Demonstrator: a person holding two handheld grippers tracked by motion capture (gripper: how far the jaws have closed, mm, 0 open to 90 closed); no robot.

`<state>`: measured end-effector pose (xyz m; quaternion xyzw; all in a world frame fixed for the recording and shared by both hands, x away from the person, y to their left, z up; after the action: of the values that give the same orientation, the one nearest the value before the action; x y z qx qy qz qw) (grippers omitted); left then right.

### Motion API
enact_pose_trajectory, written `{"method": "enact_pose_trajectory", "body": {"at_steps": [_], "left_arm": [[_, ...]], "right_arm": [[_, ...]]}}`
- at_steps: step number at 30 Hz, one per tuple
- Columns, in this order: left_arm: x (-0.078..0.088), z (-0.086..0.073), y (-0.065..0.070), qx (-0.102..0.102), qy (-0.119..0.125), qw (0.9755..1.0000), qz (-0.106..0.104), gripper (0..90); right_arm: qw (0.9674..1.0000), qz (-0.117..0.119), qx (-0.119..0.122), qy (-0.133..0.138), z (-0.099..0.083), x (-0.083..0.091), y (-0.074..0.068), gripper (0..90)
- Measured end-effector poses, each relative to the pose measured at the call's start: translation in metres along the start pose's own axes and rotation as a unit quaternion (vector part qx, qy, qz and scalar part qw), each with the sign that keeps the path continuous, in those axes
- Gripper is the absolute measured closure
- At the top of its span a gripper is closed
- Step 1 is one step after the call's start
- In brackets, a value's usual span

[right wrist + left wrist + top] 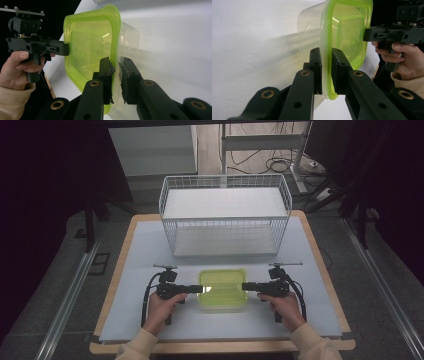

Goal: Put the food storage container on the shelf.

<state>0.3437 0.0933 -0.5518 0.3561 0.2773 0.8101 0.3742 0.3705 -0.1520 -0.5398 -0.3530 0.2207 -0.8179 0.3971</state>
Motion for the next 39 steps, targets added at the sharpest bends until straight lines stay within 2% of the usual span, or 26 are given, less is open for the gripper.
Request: {"method": "enact_pose_trajectory", "body": {"at_steps": [7,10,20,31,39], "left_arm": [[0.006,0.004,0.009,-0.011,0.009,0.9999,-0.006,81.0],[0.008,0.005,0.011,-0.009,0.012,0.9998,-0.01,80.9],[0.014,0.01,0.02,-0.023,0.023,0.9994,-0.012,81.0],[0.018,0.015,0.026,-0.034,0.028,0.9989,-0.015,81.0],[0.02,0.017,0.027,-0.03,0.031,0.9988,-0.021,81.1]], "right_arm": [[0.9999,0.01,0.006,0.012,0.005,0.005,-0.007,80.3],[0.9998,0.014,0.006,0.015,0.006,0.007,-0.009,80.3],[0.9993,0.016,0.023,0.026,0.012,0.013,-0.019,80.3],[0.9986,0.022,0.032,0.035,0.016,0.017,-0.025,80.2],[0.9981,0.027,0.041,0.038,0.02,0.019,-0.03,80.1]]}}
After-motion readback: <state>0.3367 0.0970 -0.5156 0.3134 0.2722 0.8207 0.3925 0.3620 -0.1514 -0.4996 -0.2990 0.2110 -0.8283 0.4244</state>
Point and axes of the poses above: each handheld gripper's, and its own axes: x roughly backward along the jaws, z roughly out of its top, y roughly to its right, the point moved 7 cm from there along -x, roughly forward along the jaws, and after that the axes turned 12 degrees about y, right-handed, at the moved point
